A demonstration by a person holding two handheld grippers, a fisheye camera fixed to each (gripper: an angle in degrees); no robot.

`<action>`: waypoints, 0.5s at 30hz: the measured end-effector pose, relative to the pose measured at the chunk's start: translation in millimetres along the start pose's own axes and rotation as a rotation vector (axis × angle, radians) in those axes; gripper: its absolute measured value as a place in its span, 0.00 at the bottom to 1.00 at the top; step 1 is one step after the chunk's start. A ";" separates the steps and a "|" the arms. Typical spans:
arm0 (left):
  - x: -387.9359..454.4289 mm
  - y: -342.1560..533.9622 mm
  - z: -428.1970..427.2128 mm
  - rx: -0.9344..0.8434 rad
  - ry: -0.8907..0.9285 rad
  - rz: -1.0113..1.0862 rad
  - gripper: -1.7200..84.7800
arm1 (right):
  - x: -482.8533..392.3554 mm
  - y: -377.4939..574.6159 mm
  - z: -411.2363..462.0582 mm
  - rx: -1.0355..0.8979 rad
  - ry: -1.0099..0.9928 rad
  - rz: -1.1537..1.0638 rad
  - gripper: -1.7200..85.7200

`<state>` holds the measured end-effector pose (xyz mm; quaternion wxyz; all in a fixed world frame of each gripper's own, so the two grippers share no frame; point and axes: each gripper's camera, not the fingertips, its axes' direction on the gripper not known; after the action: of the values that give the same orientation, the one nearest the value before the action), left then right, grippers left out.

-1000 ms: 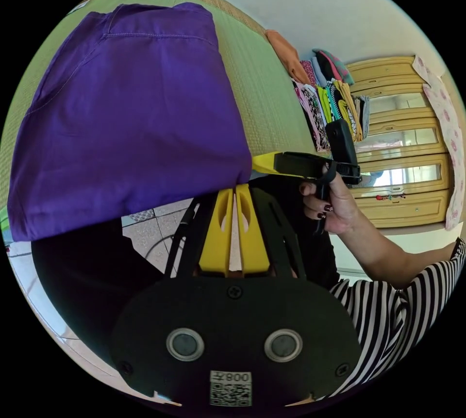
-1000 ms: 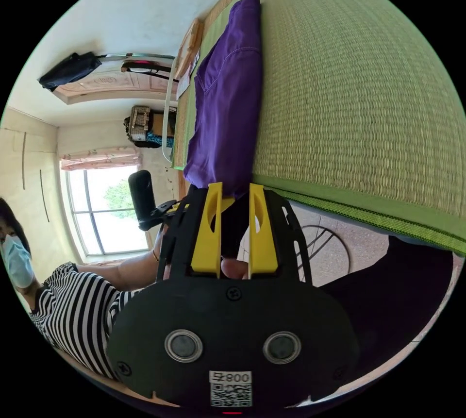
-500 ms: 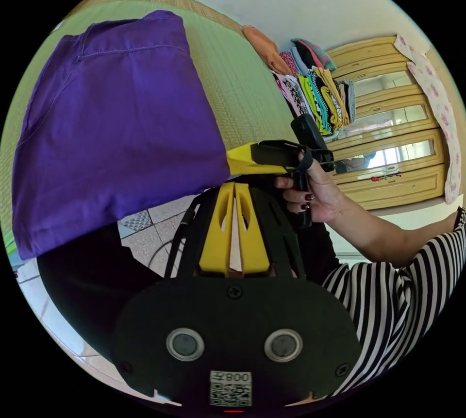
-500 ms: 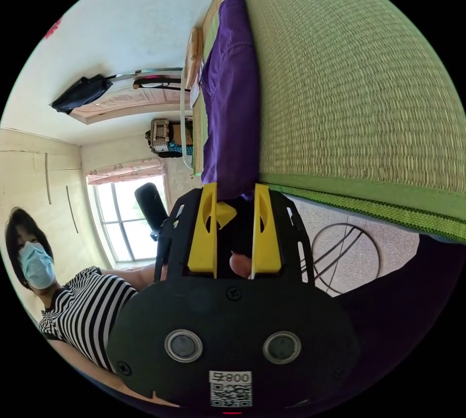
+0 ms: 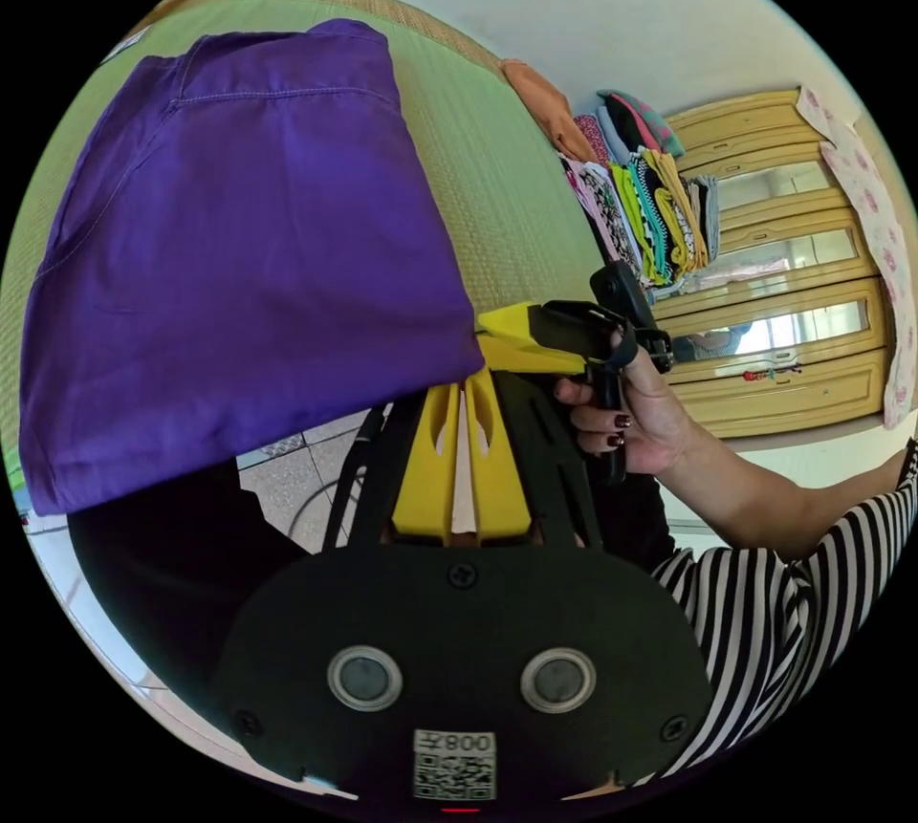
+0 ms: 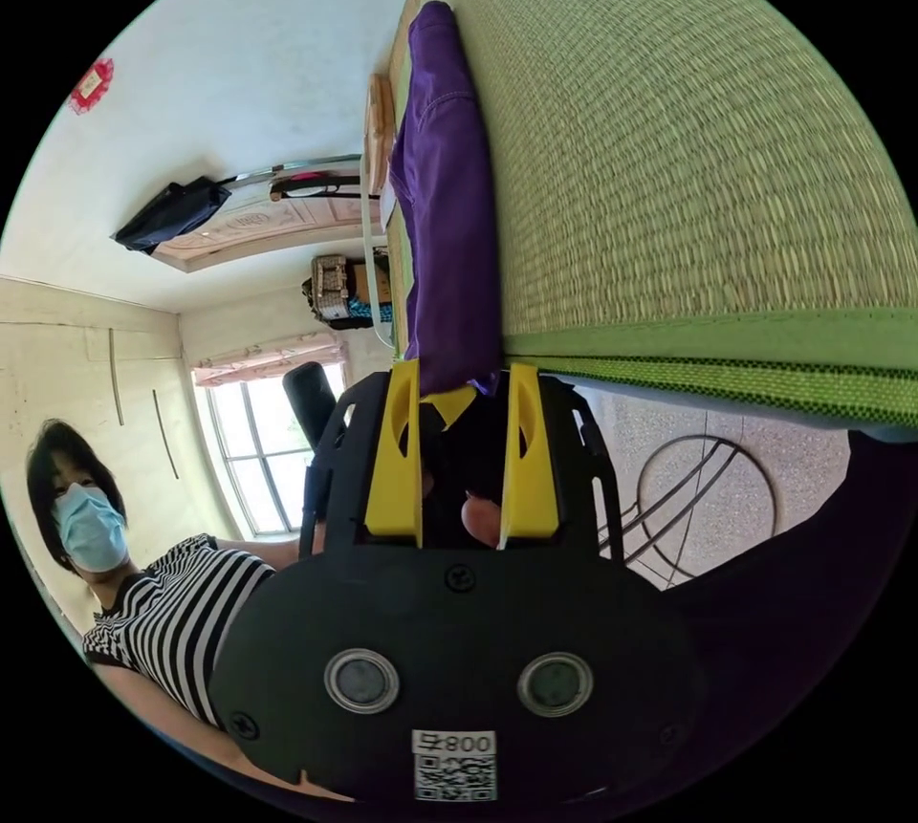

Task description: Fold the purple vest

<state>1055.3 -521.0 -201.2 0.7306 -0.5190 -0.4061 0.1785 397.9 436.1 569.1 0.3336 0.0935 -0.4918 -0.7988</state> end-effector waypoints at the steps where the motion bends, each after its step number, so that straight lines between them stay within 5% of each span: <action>1: 0.2 1.6 -0.5 0.000 0.001 0.003 0.04 | -0.4 0.3 2.4 0.001 -0.008 -0.002 0.17; 15: -13.1 70.2 -19.4 -0.008 0.092 0.060 0.02 | 7.2 -9.0 41.2 -0.038 -0.076 0.014 0.14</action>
<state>1073.7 -514.0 -272.5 0.7410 -0.5414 -0.3569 0.1745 368.8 464.0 583.3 0.3222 0.0533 -0.4896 -0.8085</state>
